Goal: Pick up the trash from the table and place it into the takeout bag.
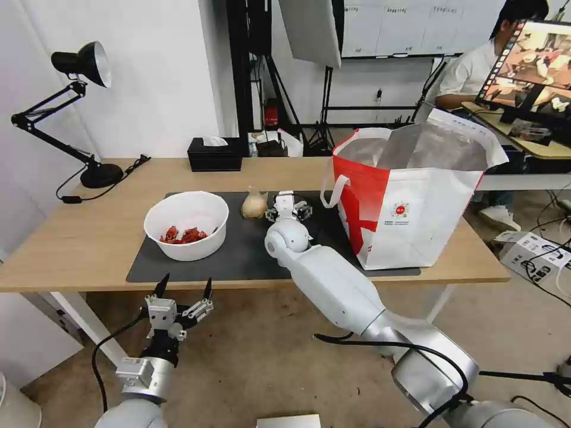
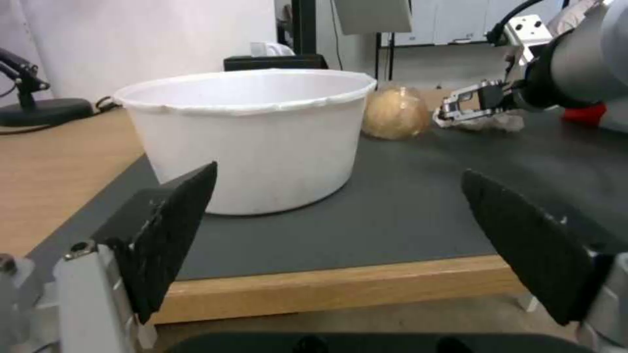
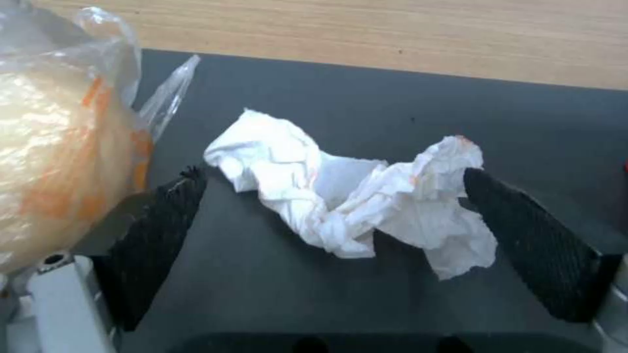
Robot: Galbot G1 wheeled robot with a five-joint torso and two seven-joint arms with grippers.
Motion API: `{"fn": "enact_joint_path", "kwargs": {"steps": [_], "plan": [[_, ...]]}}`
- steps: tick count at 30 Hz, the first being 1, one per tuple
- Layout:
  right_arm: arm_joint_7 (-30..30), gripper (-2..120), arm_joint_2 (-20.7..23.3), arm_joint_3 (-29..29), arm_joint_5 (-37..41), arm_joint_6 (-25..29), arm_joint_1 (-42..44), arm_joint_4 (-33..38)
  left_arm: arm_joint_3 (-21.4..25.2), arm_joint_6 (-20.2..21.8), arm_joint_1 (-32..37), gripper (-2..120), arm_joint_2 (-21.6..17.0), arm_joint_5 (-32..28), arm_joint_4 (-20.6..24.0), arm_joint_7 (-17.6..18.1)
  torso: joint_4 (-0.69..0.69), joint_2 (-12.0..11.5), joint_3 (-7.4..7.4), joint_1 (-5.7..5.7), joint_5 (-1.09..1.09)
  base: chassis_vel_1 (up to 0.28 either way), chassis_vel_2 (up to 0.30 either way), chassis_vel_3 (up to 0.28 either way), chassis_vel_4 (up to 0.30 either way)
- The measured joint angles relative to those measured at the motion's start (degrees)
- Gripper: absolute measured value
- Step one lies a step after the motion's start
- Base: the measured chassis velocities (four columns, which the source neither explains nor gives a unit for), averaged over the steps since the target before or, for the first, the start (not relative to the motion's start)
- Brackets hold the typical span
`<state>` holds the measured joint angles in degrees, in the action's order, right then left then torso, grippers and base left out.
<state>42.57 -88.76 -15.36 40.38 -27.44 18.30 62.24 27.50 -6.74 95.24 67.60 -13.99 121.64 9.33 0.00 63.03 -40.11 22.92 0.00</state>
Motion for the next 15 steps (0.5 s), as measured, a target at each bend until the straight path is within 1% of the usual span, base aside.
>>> {"fn": "enact_joint_path", "kwargs": {"steps": [5,15], "plan": [[-0.9,100,-0.3,0.7,0.0,0.0,-0.3,-1.1,-0.6,-0.2,0.4,100,0.1,0.6,0.0,-1.0,0.0,0.0,0.0,0.0,0.0,0.0,0.0,0.0,0.0],[-1.3,100,-1.1,1.8,0.0,0.1,-1.0,-2.9,-0.7,-0.3,0.3,100,0.0,0.7,-0.1,-1.0,0.0,0.0,0.0,0.0,0.0,0.0,0.0,0.0,0.0]]}}
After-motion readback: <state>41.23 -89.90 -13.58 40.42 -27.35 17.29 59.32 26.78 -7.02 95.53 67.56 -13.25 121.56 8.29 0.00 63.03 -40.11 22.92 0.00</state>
